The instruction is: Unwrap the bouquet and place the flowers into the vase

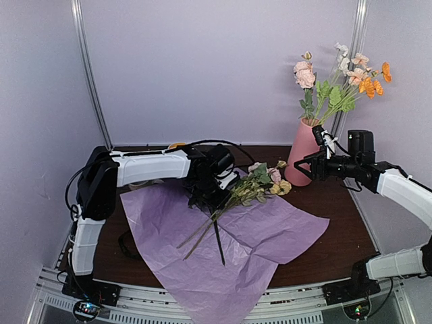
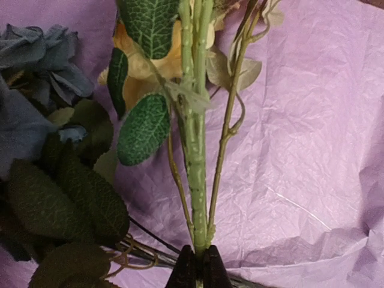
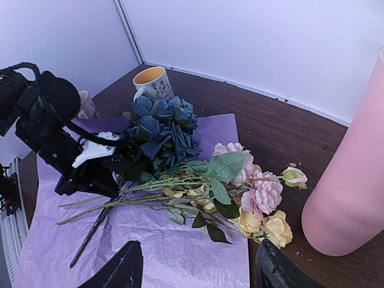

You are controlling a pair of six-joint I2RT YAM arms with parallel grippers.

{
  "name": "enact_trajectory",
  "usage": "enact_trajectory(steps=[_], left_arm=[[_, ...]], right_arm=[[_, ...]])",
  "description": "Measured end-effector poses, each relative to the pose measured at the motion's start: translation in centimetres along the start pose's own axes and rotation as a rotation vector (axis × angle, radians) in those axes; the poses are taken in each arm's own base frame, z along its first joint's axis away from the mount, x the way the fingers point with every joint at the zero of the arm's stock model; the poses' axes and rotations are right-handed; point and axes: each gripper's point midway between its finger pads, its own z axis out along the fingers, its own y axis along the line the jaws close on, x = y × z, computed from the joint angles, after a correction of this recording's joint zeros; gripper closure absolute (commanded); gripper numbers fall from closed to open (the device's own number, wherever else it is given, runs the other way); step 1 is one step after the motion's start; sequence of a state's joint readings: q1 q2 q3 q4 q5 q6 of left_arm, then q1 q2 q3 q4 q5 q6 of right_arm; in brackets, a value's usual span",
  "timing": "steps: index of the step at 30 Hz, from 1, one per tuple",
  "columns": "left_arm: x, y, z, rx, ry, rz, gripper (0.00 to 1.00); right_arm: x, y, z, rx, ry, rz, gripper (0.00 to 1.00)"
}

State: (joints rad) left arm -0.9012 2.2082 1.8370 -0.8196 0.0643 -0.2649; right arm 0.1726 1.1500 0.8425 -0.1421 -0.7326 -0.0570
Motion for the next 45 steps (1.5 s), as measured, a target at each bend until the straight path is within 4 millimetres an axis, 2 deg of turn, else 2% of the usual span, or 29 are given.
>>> enact_trajectory(steps=[3,8,12,14,17,21,25,31,34,39,45], left_arm=[[-0.8,-0.3,-2.4,0.009,-0.051,-0.007,1.0],[-3.0,-1.0,-8.0,0.04,-0.193,-0.018,1.0],[-4.4,-1.5,-12.0,0.078,-0.329,-0.036,1.0],[-4.8,-1.5,-13.3,0.1,-0.385,-0.053,1.0],[-5.5,-1.5,-14.4,0.134,-0.466,-0.082,1.0],[-6.7,-1.7,-15.3,0.174,-0.556,-0.121,1.0],[-7.8,-2.0,-17.2,0.204,-0.64,-0.148,1.0],[-9.2,-2.8,-21.8,0.268,-0.781,-0.154,1.0],[-9.8,-3.1,-23.0,0.287,-0.815,-0.15,1.0],[-9.9,-3.4,-23.3,0.309,-0.819,-0.154,1.0],[-10.0,-4.0,-23.8,0.345,-0.821,-0.154,1.0]], right_arm=[[0.0,0.0,0.0,0.0,0.001,0.001,0.37],[-0.3,0.3,-0.1,-0.013,0.005,0.017,0.36],[-2.5,1.4,-0.4,-0.048,-0.009,0.026,0.35],[-4.7,2.5,-0.3,-0.083,-0.024,0.017,0.34],[-8.0,5.4,0.5,-0.165,-0.043,-0.008,0.34],[-10.0,8.8,2.7,-0.266,-0.027,0.011,0.34],[-10.4,9.9,5.8,-0.318,0.015,0.109,0.34],[-10.7,10.5,10.2,-0.358,0.068,0.233,0.34],[-11.0,11.7,10.8,-0.391,0.07,0.26,0.34],[-12.3,14.0,10.6,-0.47,0.042,0.282,0.38],[-13.7,15.1,9.9,-0.516,-0.004,0.279,0.39]])
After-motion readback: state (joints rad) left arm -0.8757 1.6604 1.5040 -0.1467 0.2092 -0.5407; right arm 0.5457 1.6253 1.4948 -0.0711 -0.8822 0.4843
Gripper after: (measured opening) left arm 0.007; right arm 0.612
